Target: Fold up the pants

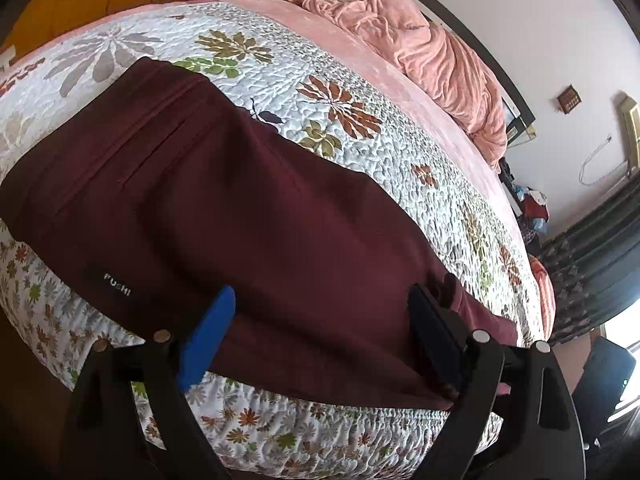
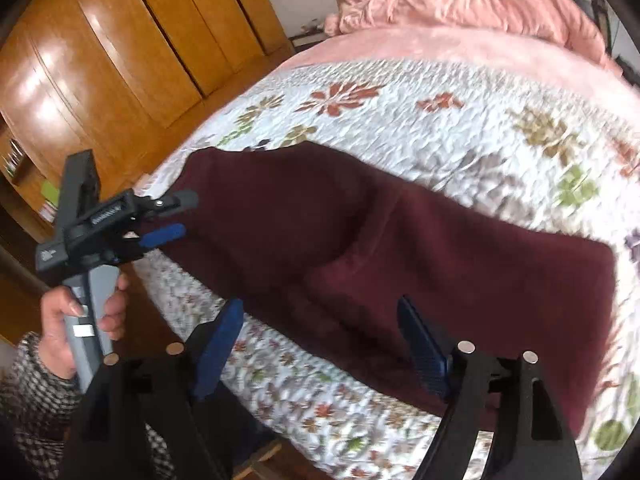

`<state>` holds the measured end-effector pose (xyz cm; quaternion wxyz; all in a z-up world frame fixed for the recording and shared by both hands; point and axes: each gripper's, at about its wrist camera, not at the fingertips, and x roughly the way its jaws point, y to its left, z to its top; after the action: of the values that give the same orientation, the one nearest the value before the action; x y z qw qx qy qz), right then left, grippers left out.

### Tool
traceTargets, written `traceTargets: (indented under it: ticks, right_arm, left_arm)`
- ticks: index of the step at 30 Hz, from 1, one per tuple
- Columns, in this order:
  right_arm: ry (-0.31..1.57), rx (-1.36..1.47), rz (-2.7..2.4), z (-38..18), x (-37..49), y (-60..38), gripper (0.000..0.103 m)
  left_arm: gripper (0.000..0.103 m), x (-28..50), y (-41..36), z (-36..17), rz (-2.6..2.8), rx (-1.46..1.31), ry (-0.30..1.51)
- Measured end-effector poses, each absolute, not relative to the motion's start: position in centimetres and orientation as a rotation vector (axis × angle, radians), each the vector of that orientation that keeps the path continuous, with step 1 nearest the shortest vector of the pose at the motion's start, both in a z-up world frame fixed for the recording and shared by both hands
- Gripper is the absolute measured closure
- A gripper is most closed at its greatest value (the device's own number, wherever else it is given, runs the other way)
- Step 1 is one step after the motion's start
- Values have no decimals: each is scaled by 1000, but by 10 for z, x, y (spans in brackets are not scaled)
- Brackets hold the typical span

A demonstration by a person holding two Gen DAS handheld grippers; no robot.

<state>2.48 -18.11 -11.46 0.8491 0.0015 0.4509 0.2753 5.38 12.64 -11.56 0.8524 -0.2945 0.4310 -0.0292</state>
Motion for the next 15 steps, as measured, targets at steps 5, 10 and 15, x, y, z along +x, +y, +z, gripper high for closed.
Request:
traceTargets:
  ticks: [5, 10, 15]
  right_arm:
    - [971, -171, 547, -129, 34, -149, 24]
    - [1034, -125, 545, -152, 52, -146, 50]
    - [1049, 1, 590, -147, 58, -159, 78]
  left_arm:
    - [15, 53, 128, -116, -57, -626, 910]
    - [14, 51, 131, -114, -49, -616, 904]
    - [14, 52, 133, -117, -47, -616, 917]
